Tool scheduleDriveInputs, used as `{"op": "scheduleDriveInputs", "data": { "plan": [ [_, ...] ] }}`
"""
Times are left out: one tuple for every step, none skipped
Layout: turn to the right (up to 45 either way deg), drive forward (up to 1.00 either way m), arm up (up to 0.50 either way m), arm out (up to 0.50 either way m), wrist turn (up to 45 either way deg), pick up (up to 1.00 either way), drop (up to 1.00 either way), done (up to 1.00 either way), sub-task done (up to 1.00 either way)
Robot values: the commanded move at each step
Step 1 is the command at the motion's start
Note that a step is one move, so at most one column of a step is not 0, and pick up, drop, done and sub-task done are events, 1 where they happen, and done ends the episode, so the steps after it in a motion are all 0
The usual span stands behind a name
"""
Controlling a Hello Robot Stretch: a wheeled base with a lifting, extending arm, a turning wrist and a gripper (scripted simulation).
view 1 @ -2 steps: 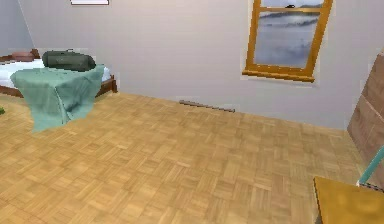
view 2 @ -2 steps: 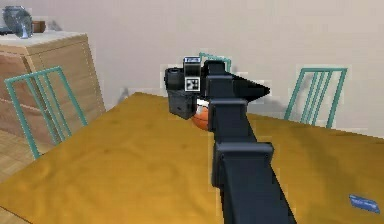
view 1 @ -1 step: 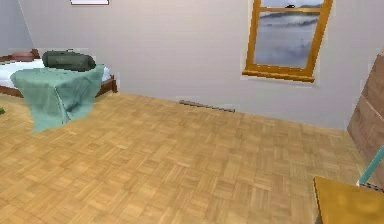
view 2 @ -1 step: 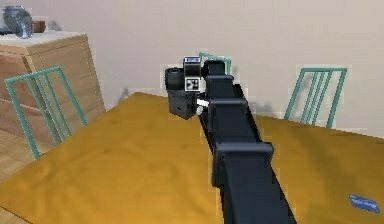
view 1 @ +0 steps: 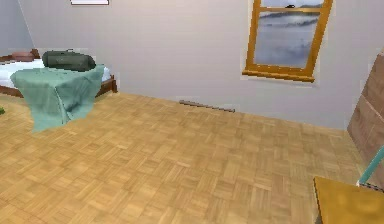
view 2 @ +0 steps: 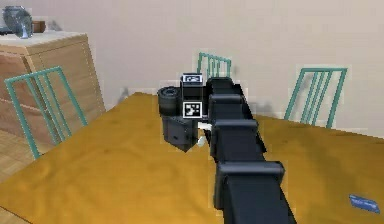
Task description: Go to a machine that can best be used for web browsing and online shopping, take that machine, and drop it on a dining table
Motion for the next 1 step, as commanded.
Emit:
{"op": "scheduleDriveInputs", "data": {
  "plan": [
    [0.0, 0.00, 0.00, 0.00, 0.0, 0.00, 0.00, 1.00, 0.00]
  ]
}}
